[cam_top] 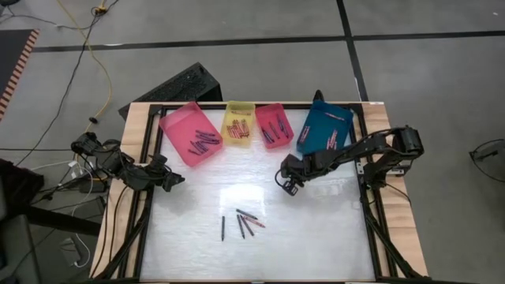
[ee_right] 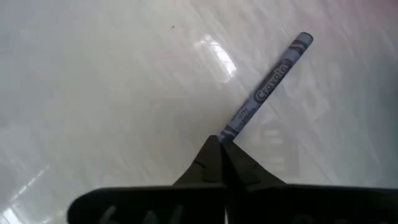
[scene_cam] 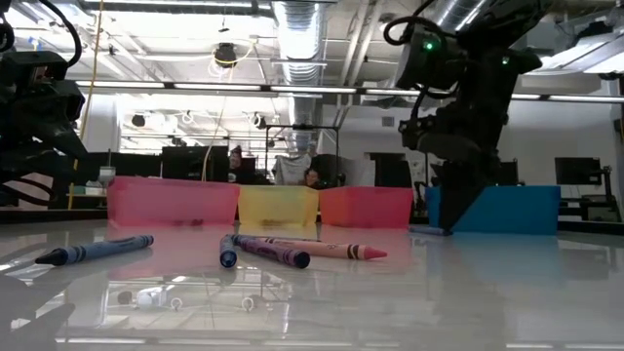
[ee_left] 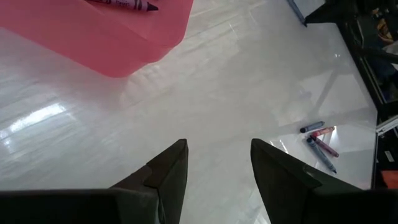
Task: Sort crayons
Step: Put the blue crayon into the red bin
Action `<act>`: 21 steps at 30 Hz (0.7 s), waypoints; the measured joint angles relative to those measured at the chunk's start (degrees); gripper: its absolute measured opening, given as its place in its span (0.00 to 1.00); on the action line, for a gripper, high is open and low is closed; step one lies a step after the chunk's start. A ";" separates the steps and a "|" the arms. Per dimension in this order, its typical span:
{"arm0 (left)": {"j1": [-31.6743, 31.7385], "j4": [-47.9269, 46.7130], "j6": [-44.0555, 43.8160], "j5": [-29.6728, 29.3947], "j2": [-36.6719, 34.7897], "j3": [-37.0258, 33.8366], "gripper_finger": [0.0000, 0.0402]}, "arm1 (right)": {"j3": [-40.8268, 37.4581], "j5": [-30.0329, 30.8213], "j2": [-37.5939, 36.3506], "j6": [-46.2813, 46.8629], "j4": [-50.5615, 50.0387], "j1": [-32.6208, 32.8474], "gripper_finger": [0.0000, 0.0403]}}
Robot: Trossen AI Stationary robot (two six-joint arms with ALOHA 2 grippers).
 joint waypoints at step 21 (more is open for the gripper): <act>0.02 0.00 0.00 -0.04 -0.01 0.01 0.41 | 0.02 4.59 0.00 19.23 0.53 9.68 0.00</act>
